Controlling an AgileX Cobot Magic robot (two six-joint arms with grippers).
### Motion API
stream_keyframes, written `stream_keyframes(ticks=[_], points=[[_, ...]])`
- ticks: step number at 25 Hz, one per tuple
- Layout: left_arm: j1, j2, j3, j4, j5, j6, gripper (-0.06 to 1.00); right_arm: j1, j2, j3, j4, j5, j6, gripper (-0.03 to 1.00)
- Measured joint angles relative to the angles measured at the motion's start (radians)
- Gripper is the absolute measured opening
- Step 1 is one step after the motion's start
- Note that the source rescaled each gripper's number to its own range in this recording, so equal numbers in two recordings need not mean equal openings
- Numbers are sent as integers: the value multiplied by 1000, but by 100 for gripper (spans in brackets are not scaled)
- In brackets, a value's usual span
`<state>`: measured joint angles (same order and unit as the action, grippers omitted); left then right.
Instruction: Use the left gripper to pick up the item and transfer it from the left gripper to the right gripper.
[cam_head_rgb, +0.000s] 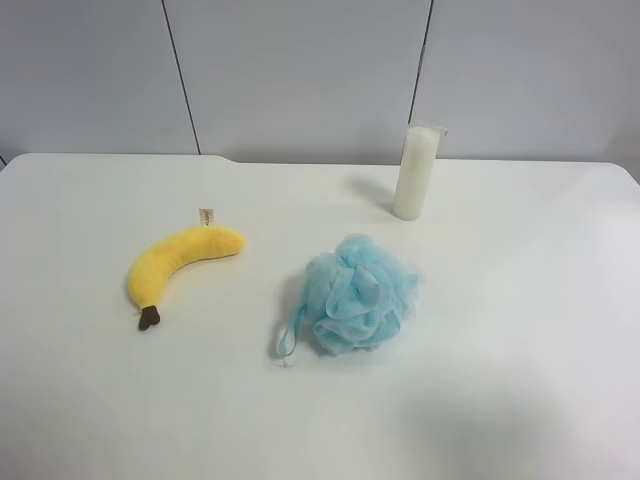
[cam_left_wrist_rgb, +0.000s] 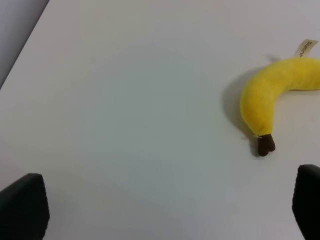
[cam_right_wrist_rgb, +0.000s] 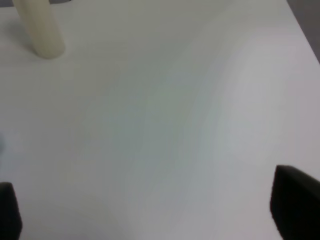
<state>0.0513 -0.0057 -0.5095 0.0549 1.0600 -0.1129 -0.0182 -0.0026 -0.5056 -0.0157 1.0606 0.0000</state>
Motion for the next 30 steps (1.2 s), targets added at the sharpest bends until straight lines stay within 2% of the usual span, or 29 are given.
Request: stream_keyframes(ticks=[23, 27, 30], points=[[0, 2, 0, 0, 0, 0, 100, 0, 0, 0, 0, 0, 0, 100], [0, 109, -22, 0, 4, 30, 100, 0, 0, 0, 0, 0, 0, 100], [0, 266, -97, 0, 3, 113, 100, 0, 0, 0, 0, 0, 0, 100]])
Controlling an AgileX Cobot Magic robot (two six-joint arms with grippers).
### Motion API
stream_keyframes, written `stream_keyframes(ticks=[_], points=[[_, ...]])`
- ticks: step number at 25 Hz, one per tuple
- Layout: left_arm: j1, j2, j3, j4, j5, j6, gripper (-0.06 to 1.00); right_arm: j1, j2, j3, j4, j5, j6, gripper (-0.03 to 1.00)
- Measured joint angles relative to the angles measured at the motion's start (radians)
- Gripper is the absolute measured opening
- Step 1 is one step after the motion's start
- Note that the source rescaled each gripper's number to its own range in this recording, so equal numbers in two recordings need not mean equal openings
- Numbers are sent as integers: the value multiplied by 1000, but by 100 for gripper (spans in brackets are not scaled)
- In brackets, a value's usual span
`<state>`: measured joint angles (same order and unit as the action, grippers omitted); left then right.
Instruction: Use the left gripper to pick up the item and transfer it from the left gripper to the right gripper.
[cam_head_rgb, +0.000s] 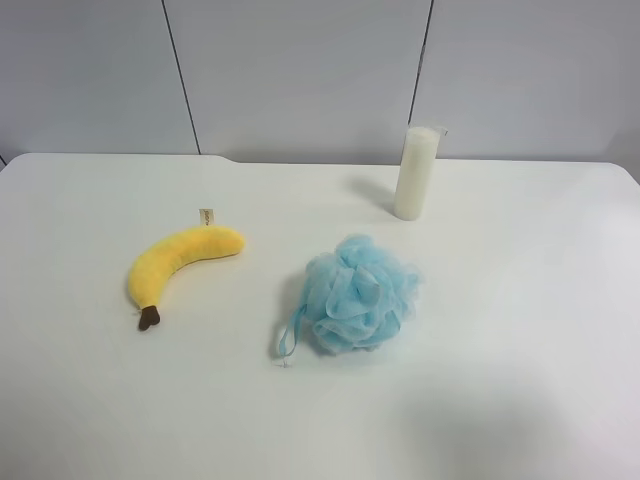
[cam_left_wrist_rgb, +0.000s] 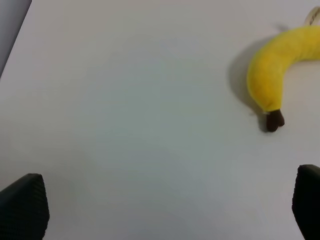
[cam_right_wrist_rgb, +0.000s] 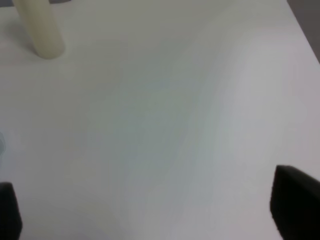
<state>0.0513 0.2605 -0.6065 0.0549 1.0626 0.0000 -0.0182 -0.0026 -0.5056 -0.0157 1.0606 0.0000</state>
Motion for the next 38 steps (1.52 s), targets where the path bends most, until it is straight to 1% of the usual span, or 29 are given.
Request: stream_keyframes(ticks=[2, 4, 6, 9, 12, 14, 18, 22, 24, 31, 38], points=[[0, 130, -67, 0, 9, 68, 100, 0, 0, 0, 0, 0, 0, 100], [-17, 243, -124, 0, 17, 95, 100, 0, 0, 0, 0, 0, 0, 100], [-58, 361, -163, 6, 17, 105, 100, 0, 0, 0, 0, 0, 0, 100], [-129, 526, -178, 16, 0, 109, 100, 0, 0, 0, 0, 0, 0, 100], [-193, 694, -179, 22, -67, 109, 100, 0, 0, 0, 0, 0, 0, 100], [-232, 810, -179, 23, -143, 108, 100, 0, 0, 0, 0, 0, 0, 100], [-286, 1002, -179, 19, -305, 79, 100, 0, 0, 0, 0, 0, 0, 100], [-298, 1162, -179, -35, -429, 74, 100, 0, 0, 0, 0, 0, 0, 100], [-298, 1223, -179, -46, -477, 75, 100, 0, 0, 0, 0, 0, 0, 100], [-298, 1349, -179, -55, -623, 78, 100, 0, 0, 0, 0, 0, 0, 100], [-298, 1437, -180, -55, -728, 78, 100, 0, 0, 0, 0, 0, 0, 100]])
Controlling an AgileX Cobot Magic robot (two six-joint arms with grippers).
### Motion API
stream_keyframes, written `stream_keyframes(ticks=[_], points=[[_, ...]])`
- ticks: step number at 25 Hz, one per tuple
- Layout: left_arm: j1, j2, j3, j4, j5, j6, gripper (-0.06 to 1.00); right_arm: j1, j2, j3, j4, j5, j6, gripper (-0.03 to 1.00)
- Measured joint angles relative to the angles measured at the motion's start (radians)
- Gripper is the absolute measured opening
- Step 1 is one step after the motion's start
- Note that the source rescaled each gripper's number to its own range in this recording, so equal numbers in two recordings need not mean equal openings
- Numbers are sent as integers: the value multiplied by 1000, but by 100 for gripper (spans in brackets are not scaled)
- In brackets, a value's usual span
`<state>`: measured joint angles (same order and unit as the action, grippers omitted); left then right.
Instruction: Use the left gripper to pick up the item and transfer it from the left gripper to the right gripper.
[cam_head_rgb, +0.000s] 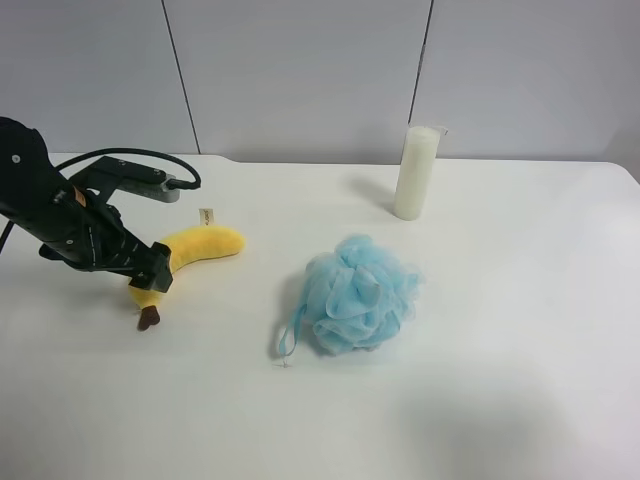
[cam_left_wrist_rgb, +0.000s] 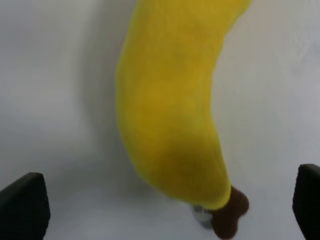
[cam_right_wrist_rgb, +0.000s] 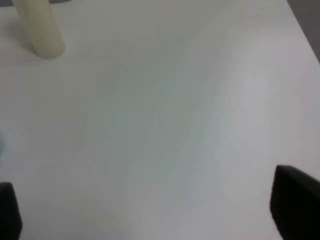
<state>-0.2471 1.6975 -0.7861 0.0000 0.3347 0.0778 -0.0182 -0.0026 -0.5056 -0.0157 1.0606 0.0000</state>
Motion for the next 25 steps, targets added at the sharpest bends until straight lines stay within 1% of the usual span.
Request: stream_keyframes(ticks=[8, 11, 12, 13, 14, 16, 18, 20, 23, 24, 25], points=[[0, 89, -1, 0, -66, -2, 100, 0, 0, 0, 0, 0, 0, 100], [0, 120, -1, 0, -75, -3, 100, 0, 0, 0, 0, 0, 0, 100], [0, 129, -1, 0, -75, -4, 99, 0, 0, 0, 0, 0, 0, 100], [0, 135, -1, 0, -75, -5, 95, 0, 0, 0, 0, 0, 0, 100], [0, 138, -1, 0, -75, -5, 91, 0, 0, 0, 0, 0, 0, 100], [0, 138, -1, 0, -75, -6, 76, 0, 0, 0, 0, 0, 0, 100], [0, 138, -1, 0, -74, -6, 59, 0, 0, 0, 0, 0, 0, 100], [0, 138, -1, 0, -66, -7, 38, 0, 0, 0, 0, 0, 0, 100], [0, 131, -1, -32, -52, -7, 10, 0, 0, 0, 0, 0, 0, 100], [0, 121, -1, -42, -44, -7, 3, 0, 0, 0, 0, 0, 0, 100], [0, 102, -1, -47, -38, -7, 0, 0, 0, 0, 0, 0, 0, 100]])
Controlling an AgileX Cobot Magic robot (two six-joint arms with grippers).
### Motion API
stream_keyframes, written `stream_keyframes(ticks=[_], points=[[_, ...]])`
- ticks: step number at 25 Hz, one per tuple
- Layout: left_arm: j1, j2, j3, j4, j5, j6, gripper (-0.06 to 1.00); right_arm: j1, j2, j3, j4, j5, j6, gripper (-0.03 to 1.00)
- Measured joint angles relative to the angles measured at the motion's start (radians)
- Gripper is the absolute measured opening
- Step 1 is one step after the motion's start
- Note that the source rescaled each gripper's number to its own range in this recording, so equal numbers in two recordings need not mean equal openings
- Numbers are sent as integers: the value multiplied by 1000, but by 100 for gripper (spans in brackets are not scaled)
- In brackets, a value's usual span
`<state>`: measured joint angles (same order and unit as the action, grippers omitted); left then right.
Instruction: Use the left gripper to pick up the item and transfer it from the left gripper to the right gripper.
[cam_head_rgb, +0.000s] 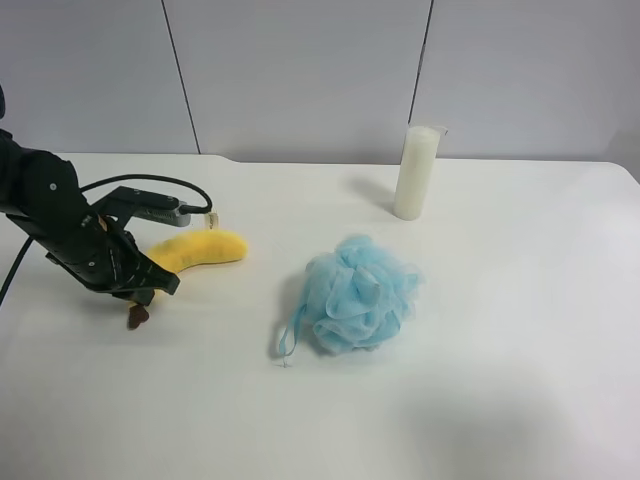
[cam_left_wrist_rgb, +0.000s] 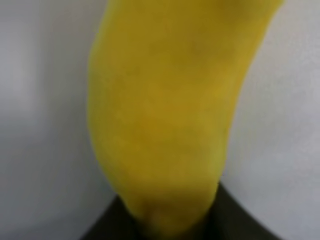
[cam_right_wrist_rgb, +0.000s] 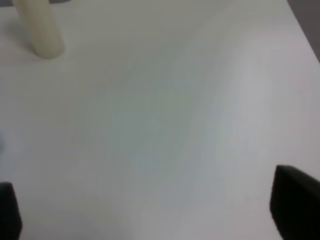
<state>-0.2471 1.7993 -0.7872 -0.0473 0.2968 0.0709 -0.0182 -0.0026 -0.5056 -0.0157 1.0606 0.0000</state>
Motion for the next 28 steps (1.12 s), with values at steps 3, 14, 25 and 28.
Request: stream_keyframes(ticks=[3, 14, 25, 28], points=[[0, -84, 0, -21, 7, 0, 0, 0, 0, 0, 0, 0, 0, 100], [-134, -343, -250, -51, 450, 0, 0, 0, 0, 0, 0, 0, 0, 100], [-483, -223, -522, -51, 680, -42, 0, 0, 0, 0, 0, 0, 0, 100], [-554, -173, -562, -51, 679, -42, 0, 0, 0, 0, 0, 0, 0, 100]])
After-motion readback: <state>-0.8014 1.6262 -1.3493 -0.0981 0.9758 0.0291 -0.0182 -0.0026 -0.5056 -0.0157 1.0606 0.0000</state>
